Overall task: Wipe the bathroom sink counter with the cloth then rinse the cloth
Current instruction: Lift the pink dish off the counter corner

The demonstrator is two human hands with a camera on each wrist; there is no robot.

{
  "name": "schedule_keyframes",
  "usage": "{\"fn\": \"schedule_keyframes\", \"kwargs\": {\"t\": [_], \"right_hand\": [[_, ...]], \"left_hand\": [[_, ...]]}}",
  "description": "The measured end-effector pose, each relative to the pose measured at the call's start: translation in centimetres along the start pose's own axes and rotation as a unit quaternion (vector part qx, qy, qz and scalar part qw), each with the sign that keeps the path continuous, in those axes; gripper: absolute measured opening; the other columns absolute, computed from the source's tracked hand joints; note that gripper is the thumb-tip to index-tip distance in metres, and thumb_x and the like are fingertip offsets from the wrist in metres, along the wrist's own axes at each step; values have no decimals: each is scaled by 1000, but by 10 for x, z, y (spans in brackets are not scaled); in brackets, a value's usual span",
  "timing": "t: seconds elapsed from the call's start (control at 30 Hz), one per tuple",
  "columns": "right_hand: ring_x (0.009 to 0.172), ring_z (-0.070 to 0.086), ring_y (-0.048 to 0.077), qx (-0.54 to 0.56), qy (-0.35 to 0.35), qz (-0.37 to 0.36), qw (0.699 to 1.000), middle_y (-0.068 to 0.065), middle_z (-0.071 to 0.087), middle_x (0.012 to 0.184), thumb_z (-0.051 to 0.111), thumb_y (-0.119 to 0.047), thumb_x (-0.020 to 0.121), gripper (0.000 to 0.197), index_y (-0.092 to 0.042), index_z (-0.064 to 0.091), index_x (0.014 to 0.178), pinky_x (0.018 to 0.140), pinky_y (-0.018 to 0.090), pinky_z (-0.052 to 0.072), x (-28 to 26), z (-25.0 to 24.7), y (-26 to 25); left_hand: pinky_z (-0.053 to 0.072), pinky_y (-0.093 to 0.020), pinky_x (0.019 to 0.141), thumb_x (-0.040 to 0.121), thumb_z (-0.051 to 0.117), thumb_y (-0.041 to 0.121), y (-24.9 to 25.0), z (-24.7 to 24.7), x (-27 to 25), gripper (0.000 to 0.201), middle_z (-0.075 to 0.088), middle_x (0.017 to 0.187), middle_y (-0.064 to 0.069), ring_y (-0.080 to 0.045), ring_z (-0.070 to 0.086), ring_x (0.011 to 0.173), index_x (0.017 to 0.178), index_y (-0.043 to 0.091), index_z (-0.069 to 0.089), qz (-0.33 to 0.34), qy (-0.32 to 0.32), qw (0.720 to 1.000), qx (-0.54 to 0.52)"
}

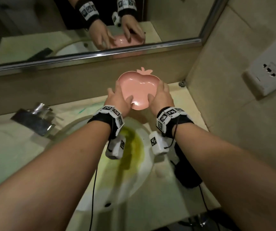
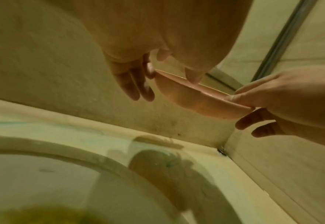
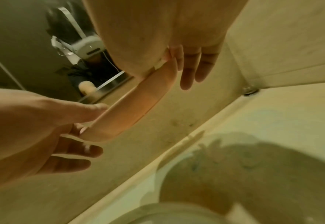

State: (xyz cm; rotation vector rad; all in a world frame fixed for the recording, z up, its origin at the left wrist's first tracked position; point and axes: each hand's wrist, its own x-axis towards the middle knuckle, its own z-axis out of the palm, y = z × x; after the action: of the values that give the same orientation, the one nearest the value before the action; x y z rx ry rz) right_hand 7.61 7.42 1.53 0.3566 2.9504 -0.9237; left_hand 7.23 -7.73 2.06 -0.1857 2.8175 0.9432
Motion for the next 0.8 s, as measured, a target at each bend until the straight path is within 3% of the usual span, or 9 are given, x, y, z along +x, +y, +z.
{"fn": "schedule_keyframes", "kwargs": {"t": [0.27, 0.5, 0.67, 0.8], "right_hand": [[129, 42, 30, 36, 28, -112, 993, 9, 25, 150, 55, -32, 92, 71, -8, 20, 148, 106, 40, 37, -63, 0, -140], [127, 44, 31, 29, -29, -205, 978, 9, 25, 150, 56, -38, 90, 69, -13, 24, 146, 105, 40, 39, -127, 41, -246], [122, 48, 35, 9, -124, -241, 963, 13, 21, 148, 60, -38, 88, 59, -17, 39, 139, 104, 37, 38, -176, 100, -287], [118, 49, 35, -63, -195, -246, 947, 15, 19, 146, 59, -44, 87, 50, -15, 51, 127, 105, 36, 38, -200, 155, -291]], "left_hand": [[39, -33, 98, 92, 55, 37, -58, -138, -61, 74, 32, 136, -15, -34, 51, 116, 150, 19, 15, 4, 122, 991, -52], [42, -34, 91, 90, 58, 35, -146, -232, -123, 65, 39, 124, -14, -35, 56, 106, 145, 27, 24, -34, 198, 978, -48], [42, -35, 93, 89, 57, 42, -226, -250, -158, 69, 38, 124, -14, -36, 56, 105, 146, 32, 20, -113, 177, 978, -7], [44, -35, 90, 87, 56, 46, -285, -239, -175, 71, 36, 128, -15, -37, 57, 102, 147, 31, 20, -167, 137, 976, 17]]}}
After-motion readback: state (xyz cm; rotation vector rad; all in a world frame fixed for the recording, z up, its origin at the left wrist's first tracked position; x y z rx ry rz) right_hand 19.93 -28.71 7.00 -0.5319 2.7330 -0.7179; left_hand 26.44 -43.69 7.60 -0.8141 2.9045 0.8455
